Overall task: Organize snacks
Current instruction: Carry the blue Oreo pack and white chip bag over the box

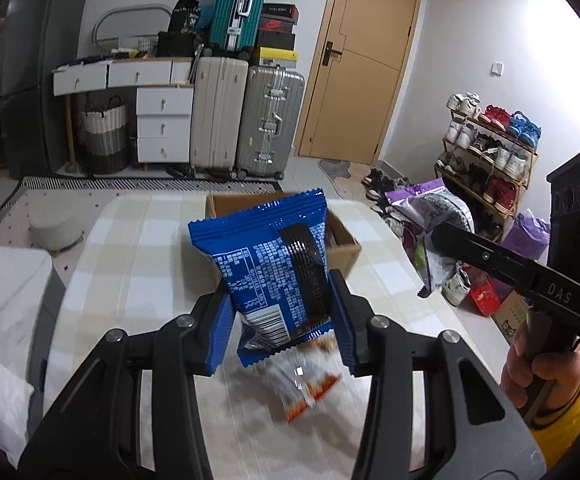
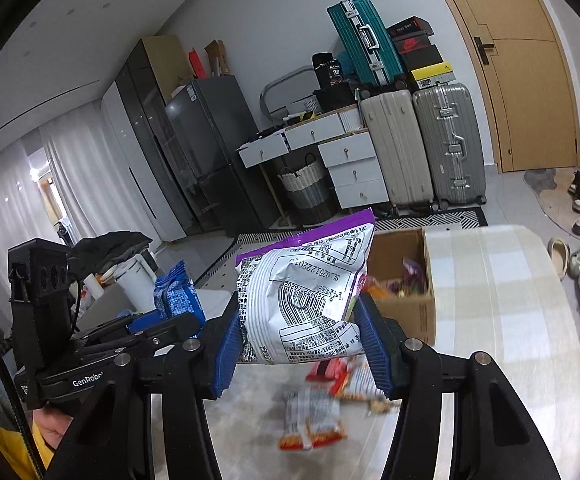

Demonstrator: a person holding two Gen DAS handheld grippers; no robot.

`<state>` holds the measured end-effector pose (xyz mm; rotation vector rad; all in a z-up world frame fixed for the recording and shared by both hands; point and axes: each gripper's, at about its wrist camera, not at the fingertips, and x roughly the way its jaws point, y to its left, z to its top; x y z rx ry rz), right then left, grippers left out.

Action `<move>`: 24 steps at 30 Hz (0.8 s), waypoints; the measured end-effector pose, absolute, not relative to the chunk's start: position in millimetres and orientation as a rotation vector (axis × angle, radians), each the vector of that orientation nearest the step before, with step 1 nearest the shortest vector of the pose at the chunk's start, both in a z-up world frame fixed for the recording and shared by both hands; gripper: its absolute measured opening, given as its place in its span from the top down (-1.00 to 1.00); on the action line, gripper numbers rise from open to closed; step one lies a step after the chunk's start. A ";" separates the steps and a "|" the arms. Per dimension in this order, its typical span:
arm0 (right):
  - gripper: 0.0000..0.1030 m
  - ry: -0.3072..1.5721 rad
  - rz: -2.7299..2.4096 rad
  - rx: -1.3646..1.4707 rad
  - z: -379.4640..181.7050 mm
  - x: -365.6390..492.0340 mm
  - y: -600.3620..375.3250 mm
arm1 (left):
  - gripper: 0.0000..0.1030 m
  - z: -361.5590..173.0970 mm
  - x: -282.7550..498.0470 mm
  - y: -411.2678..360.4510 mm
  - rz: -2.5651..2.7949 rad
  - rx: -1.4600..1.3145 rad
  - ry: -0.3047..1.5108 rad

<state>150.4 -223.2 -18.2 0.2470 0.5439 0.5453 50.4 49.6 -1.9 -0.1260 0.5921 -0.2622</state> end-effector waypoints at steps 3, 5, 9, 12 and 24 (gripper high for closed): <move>-0.07 0.550 0.547 0.254 -8.1 171.2 -222.8 | 0.21 11.0 66.4 45.5 -0.263 -0.118 0.585; -0.07 0.550 0.544 0.248 -2.0 182.5 -221.7 | 0.21 18.6 80.1 43.7 -0.266 -0.112 0.582; -0.07 0.544 0.546 0.245 11.2 211.3 -219.7 | 0.21 38.0 109.0 38.1 -0.237 -0.075 0.547; -0.07 0.557 0.543 0.251 16.4 235.4 -217.7 | 0.21 44.9 134.4 37.2 -0.237 -0.073 0.555; -0.07 0.675 0.477 0.215 -14.8 324.0 -204.4 | 0.21 12.6 285.8 10.9 -0.237 -0.073 0.716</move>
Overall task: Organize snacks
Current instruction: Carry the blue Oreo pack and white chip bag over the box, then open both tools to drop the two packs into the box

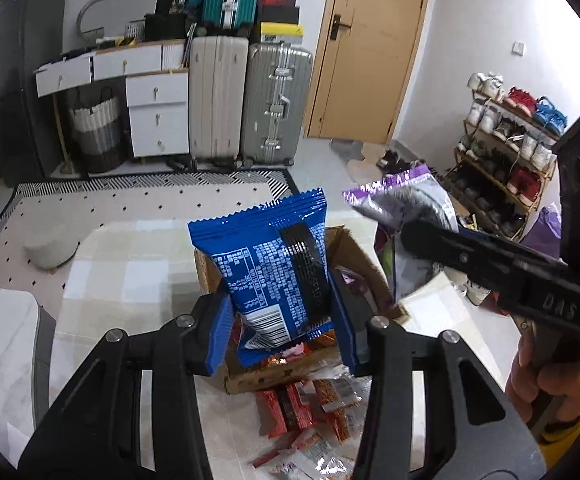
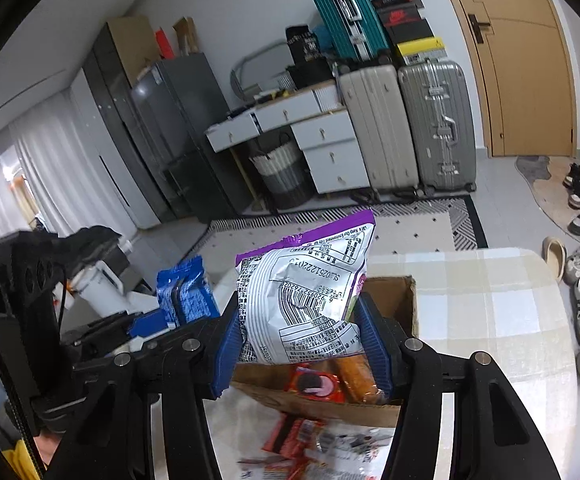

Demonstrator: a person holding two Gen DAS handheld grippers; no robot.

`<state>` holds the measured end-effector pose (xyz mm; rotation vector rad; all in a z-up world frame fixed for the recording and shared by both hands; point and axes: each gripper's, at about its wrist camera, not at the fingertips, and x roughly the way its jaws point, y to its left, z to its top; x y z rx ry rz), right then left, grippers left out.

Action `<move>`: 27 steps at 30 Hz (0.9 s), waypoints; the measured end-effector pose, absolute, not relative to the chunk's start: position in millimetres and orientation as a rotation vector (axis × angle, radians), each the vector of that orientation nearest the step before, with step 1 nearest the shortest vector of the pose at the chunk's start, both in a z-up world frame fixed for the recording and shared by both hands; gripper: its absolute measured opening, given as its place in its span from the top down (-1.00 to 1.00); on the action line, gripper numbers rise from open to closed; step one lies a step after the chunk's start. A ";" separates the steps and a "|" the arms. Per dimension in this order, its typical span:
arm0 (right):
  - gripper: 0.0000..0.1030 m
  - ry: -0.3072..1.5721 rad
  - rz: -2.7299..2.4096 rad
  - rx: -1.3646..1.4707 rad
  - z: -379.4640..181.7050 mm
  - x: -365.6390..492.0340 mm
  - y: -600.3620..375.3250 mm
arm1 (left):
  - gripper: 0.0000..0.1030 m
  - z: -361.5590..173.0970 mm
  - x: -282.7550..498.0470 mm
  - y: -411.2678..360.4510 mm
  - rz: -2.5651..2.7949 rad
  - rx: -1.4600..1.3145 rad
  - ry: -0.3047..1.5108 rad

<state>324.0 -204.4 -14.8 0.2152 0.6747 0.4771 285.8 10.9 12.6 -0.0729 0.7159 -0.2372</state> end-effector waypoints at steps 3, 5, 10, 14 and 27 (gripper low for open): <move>-0.07 0.711 0.459 0.202 -31.1 343.1 -202.5 | 0.21 -5.2 315.5 4.5 -0.232 -0.065 0.753; -0.07 0.731 0.451 0.203 -42.1 353.2 -202.7 | 0.21 -16.8 334.0 -0.5 -0.244 -0.059 0.784; -0.07 0.761 0.438 0.190 -62.4 368.0 -200.6 | 0.21 -43.5 372.1 -11.7 -0.253 -0.045 0.824; -0.07 0.794 0.428 0.175 -78.3 376.9 -198.7 | 0.21 -65.1 400.3 -17.1 -0.258 -0.044 0.867; -0.08 0.857 0.422 0.192 -104.3 386.9 -199.4 | 0.21 -115.8 449.9 -29.7 -0.235 -0.011 0.947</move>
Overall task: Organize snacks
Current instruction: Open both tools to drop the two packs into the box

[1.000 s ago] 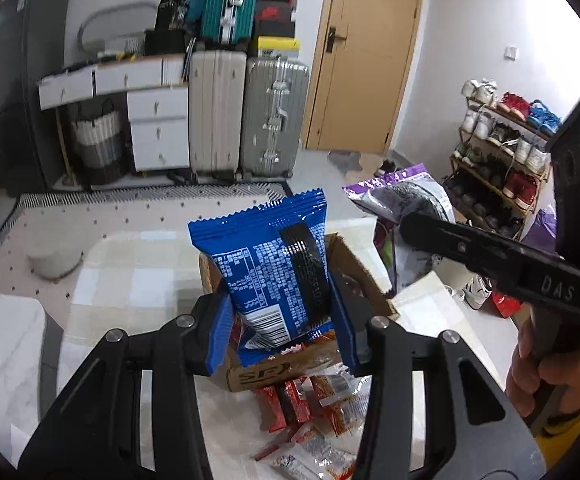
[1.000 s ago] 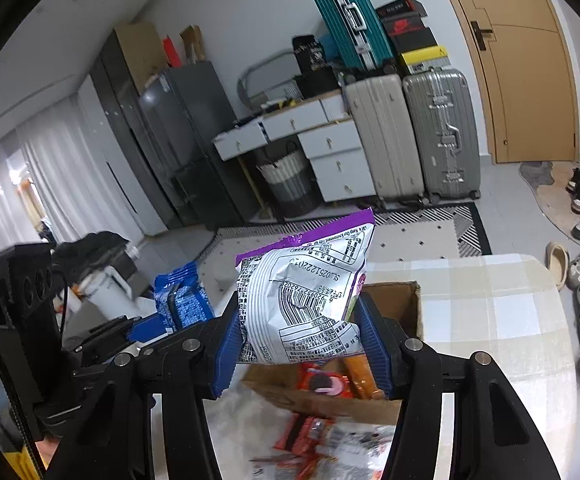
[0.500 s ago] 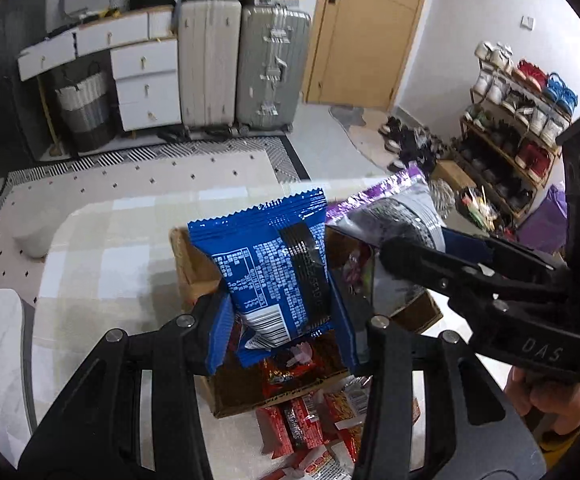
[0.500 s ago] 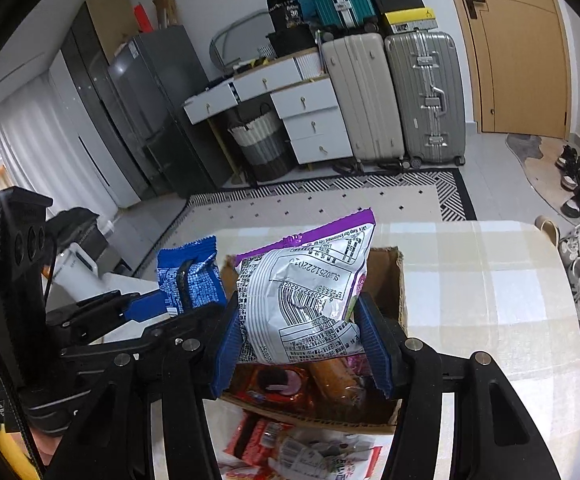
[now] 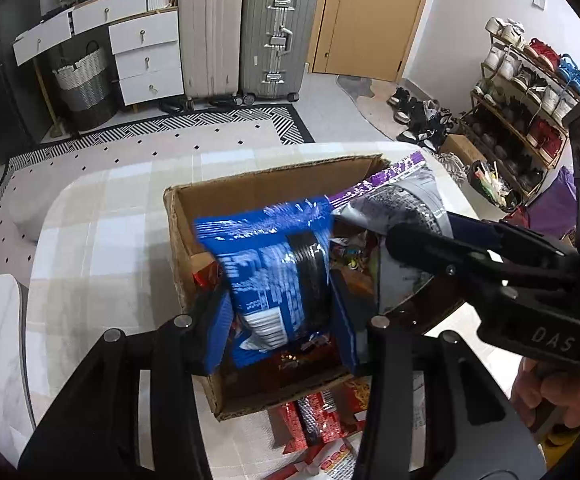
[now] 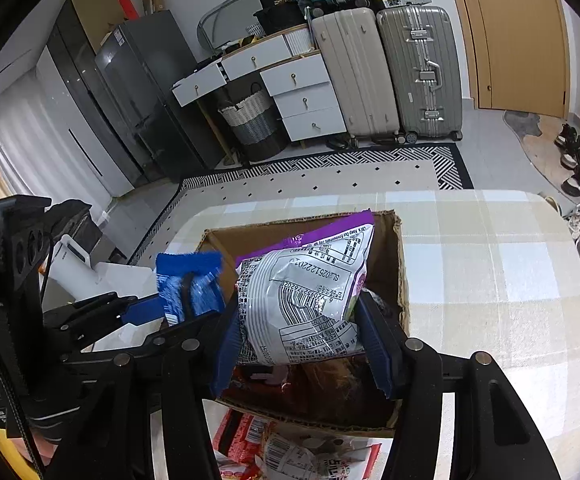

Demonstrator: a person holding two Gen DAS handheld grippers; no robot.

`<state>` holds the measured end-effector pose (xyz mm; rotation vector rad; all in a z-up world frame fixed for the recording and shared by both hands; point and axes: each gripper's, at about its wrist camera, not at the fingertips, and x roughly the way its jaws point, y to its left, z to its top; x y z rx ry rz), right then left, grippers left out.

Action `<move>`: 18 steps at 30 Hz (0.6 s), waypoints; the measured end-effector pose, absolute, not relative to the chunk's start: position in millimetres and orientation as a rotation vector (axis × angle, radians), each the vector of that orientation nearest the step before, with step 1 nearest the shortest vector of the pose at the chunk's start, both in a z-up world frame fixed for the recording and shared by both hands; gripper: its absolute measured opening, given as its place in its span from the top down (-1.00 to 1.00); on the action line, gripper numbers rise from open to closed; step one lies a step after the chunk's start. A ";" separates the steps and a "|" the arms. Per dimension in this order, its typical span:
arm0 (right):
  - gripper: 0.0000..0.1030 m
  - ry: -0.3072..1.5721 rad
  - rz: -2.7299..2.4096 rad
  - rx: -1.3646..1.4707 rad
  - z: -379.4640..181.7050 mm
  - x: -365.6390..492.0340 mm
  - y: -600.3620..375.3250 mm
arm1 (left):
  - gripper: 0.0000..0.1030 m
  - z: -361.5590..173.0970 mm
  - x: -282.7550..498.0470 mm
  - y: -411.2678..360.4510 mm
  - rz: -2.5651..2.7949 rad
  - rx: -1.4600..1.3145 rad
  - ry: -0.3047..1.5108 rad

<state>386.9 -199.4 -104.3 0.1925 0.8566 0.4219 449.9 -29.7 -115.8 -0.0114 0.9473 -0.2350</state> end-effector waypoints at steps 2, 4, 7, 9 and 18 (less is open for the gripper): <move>-0.08 0.862 0.421 0.188 -105.5 388.0 -198.4 | 0.21 -120.2 455.1 -29.7 -0.231 -0.016 0.954; -0.08 0.864 0.417 0.194 -106.8 388.2 -198.3 | 0.21 -120.3 448.5 -28.3 -0.222 -0.019 0.941; -0.10 0.863 0.423 0.200 -106.4 388.8 -198.5 | 0.20 -118.5 446.8 -23.3 -0.222 -0.033 0.925; -0.10 0.864 0.419 0.201 -106.7 386.7 -196.9 | 0.19 -116.4 445.3 -21.4 -0.206 -0.024 0.916; -0.12 0.873 0.415 0.169 -107.4 382.9 -187.9 | 0.15 -98.6 397.9 -2.1 -0.184 -0.021 0.889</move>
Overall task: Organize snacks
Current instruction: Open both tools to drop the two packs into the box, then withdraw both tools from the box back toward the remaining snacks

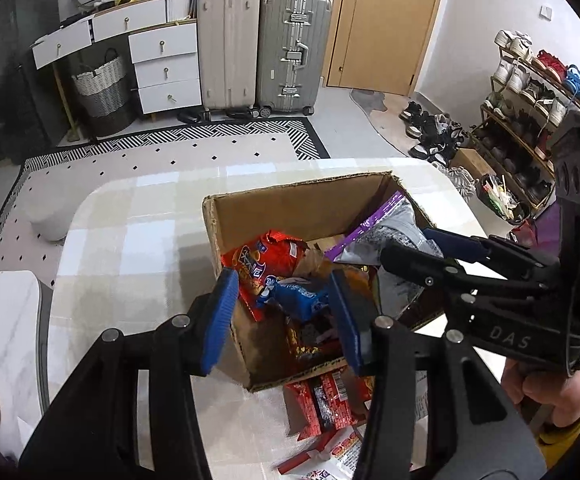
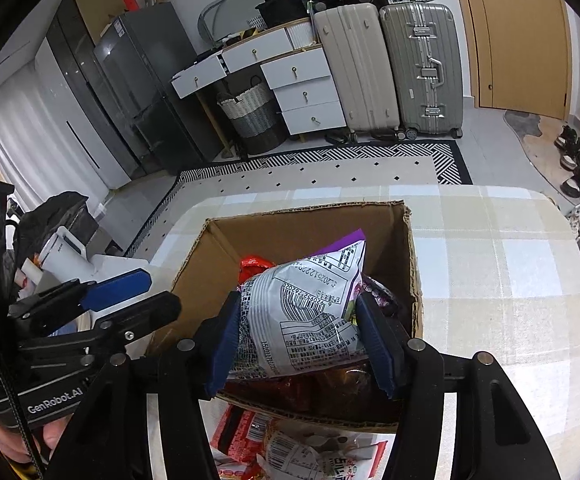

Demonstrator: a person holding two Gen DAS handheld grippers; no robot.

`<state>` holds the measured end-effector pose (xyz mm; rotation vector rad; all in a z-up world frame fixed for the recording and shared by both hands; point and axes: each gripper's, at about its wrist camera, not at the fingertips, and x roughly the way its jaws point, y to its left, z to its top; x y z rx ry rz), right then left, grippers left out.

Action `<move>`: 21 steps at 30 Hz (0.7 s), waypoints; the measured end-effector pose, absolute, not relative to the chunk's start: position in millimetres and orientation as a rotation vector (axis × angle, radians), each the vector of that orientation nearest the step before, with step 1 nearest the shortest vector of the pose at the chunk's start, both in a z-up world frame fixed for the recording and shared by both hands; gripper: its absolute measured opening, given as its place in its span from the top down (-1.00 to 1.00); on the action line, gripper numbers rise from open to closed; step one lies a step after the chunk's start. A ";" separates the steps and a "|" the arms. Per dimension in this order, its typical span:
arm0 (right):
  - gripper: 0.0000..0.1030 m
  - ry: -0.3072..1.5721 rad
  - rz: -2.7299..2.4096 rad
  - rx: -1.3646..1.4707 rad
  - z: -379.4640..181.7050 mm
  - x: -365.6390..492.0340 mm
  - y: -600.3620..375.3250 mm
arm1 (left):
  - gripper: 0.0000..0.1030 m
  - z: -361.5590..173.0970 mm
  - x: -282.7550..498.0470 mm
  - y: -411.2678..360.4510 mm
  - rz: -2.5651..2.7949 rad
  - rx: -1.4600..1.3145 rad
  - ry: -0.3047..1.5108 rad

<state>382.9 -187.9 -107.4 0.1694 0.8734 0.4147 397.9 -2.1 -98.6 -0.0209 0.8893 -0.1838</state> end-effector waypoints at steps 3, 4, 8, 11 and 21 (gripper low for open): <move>-0.14 0.861 0.397 0.167 -103.0 379.8 -188.4 | 0.14 -95.1 386.8 3.5 -0.170 -0.011 0.879; -0.15 0.854 0.397 0.162 -100.6 378.6 -188.0 | 0.12 -93.7 384.0 3.8 -0.159 -0.001 0.875; -0.15 0.833 0.397 0.153 -90.0 372.2 -187.0 | 0.10 -87.1 369.0 6.0 -0.149 0.006 0.864; -0.15 0.815 0.411 0.153 -79.1 361.0 -186.9 | 0.09 -80.7 357.7 7.8 -0.147 0.007 0.856; -0.17 0.701 0.441 0.150 -24.3 297.4 -190.6 | -0.26 -33.6 291.7 4.9 -0.141 0.013 0.769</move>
